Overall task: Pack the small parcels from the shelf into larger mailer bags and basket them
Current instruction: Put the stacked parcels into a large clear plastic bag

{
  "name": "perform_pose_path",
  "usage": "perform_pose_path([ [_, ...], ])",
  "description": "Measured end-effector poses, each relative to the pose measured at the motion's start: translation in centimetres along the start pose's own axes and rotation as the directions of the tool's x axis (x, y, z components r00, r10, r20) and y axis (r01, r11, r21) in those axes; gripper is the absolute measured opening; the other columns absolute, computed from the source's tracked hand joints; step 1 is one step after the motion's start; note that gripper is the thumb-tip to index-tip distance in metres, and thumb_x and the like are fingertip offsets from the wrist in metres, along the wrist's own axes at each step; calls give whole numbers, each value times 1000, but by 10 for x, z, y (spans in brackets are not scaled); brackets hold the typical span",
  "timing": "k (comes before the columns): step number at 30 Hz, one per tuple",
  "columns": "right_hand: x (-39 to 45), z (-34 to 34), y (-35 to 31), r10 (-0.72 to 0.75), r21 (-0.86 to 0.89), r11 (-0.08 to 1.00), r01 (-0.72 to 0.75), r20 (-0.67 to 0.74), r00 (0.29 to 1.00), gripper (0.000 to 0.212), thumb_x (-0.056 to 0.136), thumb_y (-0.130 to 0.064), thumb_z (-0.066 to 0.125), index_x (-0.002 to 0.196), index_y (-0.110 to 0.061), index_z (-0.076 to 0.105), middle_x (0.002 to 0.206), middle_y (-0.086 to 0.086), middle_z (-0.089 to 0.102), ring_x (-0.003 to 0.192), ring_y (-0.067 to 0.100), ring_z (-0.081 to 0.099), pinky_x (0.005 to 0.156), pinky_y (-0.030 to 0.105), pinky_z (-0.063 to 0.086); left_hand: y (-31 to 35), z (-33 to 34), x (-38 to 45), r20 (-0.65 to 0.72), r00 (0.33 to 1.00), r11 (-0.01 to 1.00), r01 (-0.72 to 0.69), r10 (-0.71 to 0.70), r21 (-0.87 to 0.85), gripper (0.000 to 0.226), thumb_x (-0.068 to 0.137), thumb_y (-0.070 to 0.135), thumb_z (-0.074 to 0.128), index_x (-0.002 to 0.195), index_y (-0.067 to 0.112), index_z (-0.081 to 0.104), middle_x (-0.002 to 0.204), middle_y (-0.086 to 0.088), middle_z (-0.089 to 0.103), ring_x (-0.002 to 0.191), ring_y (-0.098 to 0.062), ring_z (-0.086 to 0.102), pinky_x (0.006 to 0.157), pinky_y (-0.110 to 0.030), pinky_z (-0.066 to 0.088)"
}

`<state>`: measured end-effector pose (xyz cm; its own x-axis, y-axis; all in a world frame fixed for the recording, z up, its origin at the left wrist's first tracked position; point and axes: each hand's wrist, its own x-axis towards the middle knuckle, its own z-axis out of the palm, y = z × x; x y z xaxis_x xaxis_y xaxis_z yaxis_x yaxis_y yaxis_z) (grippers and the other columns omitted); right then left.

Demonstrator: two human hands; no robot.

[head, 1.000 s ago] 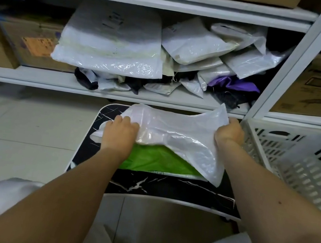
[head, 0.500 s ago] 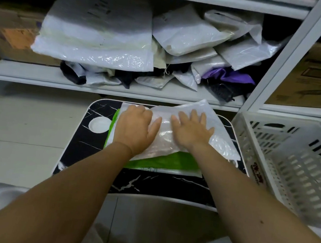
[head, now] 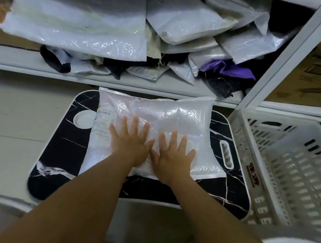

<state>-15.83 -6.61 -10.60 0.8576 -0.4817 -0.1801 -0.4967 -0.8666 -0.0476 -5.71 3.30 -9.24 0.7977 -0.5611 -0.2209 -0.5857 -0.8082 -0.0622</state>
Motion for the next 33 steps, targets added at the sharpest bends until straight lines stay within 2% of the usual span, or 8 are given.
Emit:
perform_pose_path([
  [11,-1,-8,-1,-2,-20,1000,2,-31,1000,64,97,-63,15,153,-32,7,162,6,0,145,38,8,108,63,17,-3,5,6,30,999,998,-35,37,-58,63,94,61,1,151,35,-9,161,-3,-11,146,-36,-10,112,-64,-1],
  [14,-1,-12,-1,-17,-71,997,13,-53,998,64,97,-62,15,152,-29,12,161,8,12,139,35,24,102,57,26,-8,9,6,-44,996,994,-84,81,-77,61,98,55,7,153,30,0,161,-4,5,147,-35,6,114,-58,10],
  [18,18,-30,0,-8,-86,996,-4,-136,991,60,101,-50,19,149,-15,19,127,10,58,113,31,51,92,45,34,-14,3,14,-199,978,975,-102,62,-196,60,100,47,22,152,18,13,141,-7,48,129,-28,43,107,-42,33],
  [20,34,-45,2,-41,-172,985,7,-194,980,51,102,-44,23,143,-15,30,105,6,67,99,28,60,91,43,34,-13,-10,22,-210,977,977,-77,35,-197,64,100,47,29,152,17,10,131,-10,56,121,-29,49,101,-42,39],
  [22,50,-58,4,-116,-256,965,51,-243,963,43,101,-46,26,132,-21,45,109,4,64,104,26,55,95,45,29,-8,-21,29,-248,967,991,-91,63,-103,59,97,53,29,149,25,22,132,-12,51,124,-30,44,106,-48,34],
  [24,63,-61,5,-234,-283,947,152,-283,930,44,98,-50,31,134,-29,45,131,7,50,127,27,39,107,55,16,-2,-22,33,-267,958,993,-113,104,-16,52,96,53,25,142,32,34,146,-14,34,138,-33,26,113,-59,14],
  [28,74,-40,20,-298,-223,937,269,-106,949,57,96,-61,18,150,-44,15,162,1,10,149,31,-7,110,67,-9,-2,-2,37,-199,966,986,-167,164,1,60,93,60,9,150,43,3,161,-7,-8,146,-37,-12,110,-67,-2],
  [33,82,-24,32,-177,-116,978,176,-6,984,61,91,-70,5,149,-51,0,163,-7,-7,147,34,-17,111,66,-8,-7,-1,46,-108,979,984,-176,174,-9,66,88,71,2,149,46,-7,161,0,-11,145,-39,-14,111,-66,-2],
])
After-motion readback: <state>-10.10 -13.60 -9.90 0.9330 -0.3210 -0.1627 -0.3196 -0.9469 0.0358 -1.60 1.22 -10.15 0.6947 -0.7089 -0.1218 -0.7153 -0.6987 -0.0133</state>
